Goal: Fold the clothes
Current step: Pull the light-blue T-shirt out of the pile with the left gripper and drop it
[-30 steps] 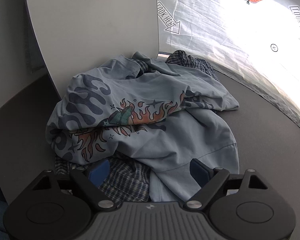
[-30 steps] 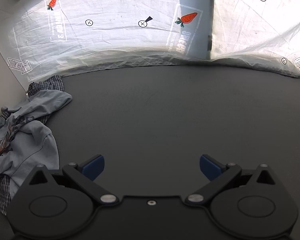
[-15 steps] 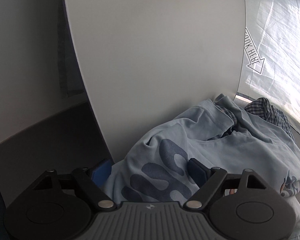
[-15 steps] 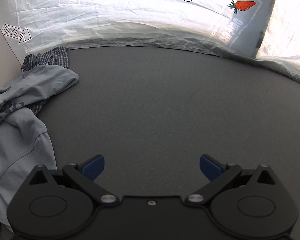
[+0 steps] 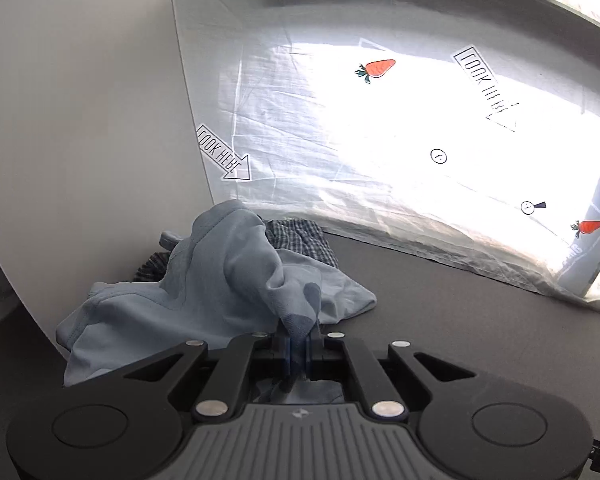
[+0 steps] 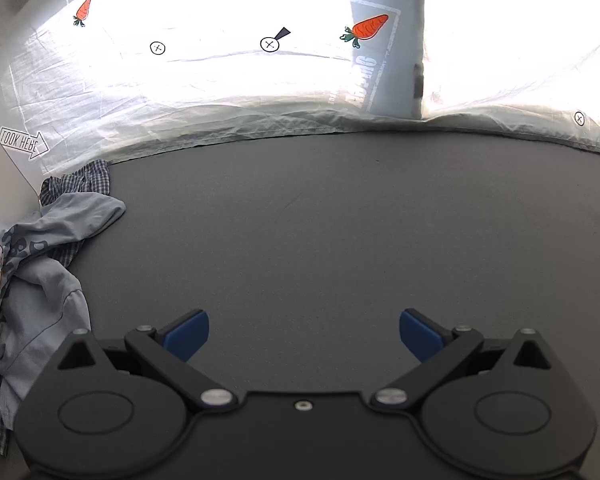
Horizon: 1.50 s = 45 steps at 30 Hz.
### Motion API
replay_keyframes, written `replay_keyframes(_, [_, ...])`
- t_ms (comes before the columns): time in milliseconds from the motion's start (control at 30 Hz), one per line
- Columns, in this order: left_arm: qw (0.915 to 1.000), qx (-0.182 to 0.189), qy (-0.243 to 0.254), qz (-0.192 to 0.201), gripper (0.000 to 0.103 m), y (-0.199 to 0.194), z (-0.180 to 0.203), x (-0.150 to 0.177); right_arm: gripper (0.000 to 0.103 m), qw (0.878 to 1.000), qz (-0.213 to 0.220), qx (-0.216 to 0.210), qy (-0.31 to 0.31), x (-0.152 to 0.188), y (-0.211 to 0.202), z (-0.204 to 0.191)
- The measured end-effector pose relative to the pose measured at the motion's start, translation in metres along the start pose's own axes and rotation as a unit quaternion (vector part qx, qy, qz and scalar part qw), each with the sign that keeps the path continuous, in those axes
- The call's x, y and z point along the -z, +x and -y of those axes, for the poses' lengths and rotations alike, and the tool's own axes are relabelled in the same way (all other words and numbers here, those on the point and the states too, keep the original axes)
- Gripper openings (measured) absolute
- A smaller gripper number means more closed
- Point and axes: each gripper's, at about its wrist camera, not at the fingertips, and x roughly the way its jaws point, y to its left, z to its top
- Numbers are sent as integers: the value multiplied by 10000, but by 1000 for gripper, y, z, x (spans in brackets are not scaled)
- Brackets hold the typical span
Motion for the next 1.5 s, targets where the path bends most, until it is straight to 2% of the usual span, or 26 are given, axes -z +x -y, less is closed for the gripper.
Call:
replay_keyframes(67, [9973, 698, 241, 61, 5, -26, 59, 9, 103, 9995, 179, 179, 171, 22, -15, 45])
replay_keyframes(133, [9891, 1410, 420, -3, 5, -50, 113, 25, 103, 9980, 320, 430, 343, 35, -34, 88])
replay_keyframes(200, [9724, 2193, 754, -246, 6, -77, 179, 44, 103, 9949, 461, 749, 500, 41, -59, 131])
replay_keyframes(267, [9522, 2802, 1032, -650, 8, -101, 234, 61, 103, 9903, 602, 1068, 656, 46, -83, 175])
replay_keyframes(300, [9397, 3124, 1048, -921, 15, -108, 257, 72, 103, 9875, 639, 1268, 690, 49, -95, 197])
replay_keyframes(333, [9274, 3409, 1002, -1172, 16, -113, 273, 83, 103, 9842, 664, 1484, 706, 53, -106, 219])
replay_keyframes(400, [9086, 3789, 924, -1495, 16, -121, 293, 102, 103, 9801, 721, 1673, 792, 61, -124, 255])
replay_keyframes(433, [9053, 3859, 967, -1486, 18, -128, 297, 109, 103, 9787, 749, 1717, 835, 65, -130, 268])
replay_keyframes(467, [9101, 3782, 1005, -1364, 20, -134, 300, 110, 103, 9781, 761, 1736, 857, 65, -136, 278])
replay_keyframes(533, [9311, 3380, 912, -1023, 38, -141, 298, 104, 103, 9798, 724, 1671, 821, 68, -138, 292])
replay_keyframes(600, [9507, 2867, 608, -1011, 40, -132, 286, 99, 103, 9839, 632, 1503, 738, 66, -131, 293])
replay_keyframes(667, [9657, 2329, 312, -1106, 41, -120, 269, 95, 103, 9896, 527, 1237, 514, 59, -121, 285])
replay_keyframes(733, [9763, 1799, 140, -1195, 41, -109, 246, 99, 103, 9935, 517, 982, 240, 49, -113, 267])
replay_keyframes(833, [9841, 1141, -123, -1358, 44, -95, 209, 108, 103, 9969, 477, 620, 63, 36, -98, 237])
replay_keyframes(933, [9839, 694, -455, -1584, 44, -77, 177, 116, 102, 9988, 396, 289, -83, 29, -80, 207])
replay_keyframes(1100, [9752, 85, -782, -2068, 45, -36, 135, 130, 97, 9971, 307, 124, -682, 22, -60, 161])
replay_keyframes(1200, [9687, -66, -900, -2311, 45, -13, 118, 136, 93, 9960, 161, 78, -870, 20, -44, 140])
replay_keyframes(1367, [9633, -333, -881, -2512, 47, 20, 103, 141, 80, 9934, -142, 42, -1137, 16, -11, 116])
replay_keyframes(1500, [9571, -417, -981, -2694, 47, 44, 96, 143, 75, 9903, -319, -104, -1348, 14, 15, 97])
